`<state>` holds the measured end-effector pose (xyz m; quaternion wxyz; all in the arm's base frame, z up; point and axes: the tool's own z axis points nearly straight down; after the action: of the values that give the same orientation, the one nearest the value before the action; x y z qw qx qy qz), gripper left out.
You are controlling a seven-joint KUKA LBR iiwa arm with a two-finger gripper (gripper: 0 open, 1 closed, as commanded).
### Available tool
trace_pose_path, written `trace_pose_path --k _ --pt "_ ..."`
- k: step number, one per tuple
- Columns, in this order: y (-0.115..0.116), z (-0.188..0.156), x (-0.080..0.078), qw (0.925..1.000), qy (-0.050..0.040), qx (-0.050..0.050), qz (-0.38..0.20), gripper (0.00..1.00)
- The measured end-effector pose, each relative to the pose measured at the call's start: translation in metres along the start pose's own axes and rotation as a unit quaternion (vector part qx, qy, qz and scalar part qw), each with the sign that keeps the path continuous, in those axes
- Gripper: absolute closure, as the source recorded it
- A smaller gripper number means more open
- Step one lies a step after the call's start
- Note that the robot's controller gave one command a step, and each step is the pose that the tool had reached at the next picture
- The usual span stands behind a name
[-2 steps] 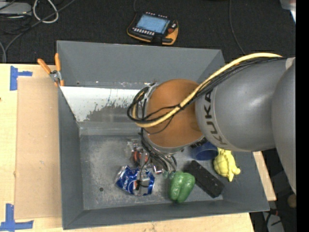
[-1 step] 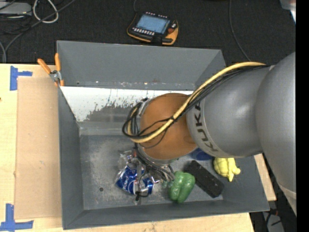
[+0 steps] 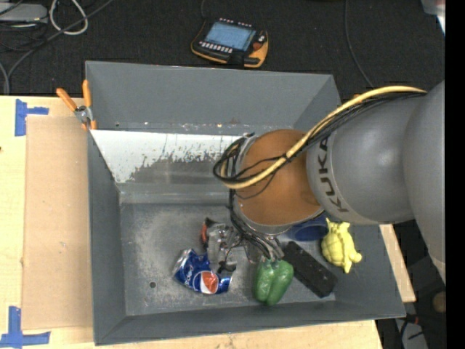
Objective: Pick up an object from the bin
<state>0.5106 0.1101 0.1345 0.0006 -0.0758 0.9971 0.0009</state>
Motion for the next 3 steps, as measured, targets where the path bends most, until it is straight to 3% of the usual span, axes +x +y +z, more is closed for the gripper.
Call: trace_pose_path --k 1,2,3 --pt "0.0 0.0 0.0 1.0 0.0 0.0 0.0 0.0" --pt "0.0 0.0 0.0 1.0 0.0 0.0 0.001 0.0" --pt "-0.01 0.02 -0.019 0.9999 -0.0046 -0.001 -0.011 0.0"
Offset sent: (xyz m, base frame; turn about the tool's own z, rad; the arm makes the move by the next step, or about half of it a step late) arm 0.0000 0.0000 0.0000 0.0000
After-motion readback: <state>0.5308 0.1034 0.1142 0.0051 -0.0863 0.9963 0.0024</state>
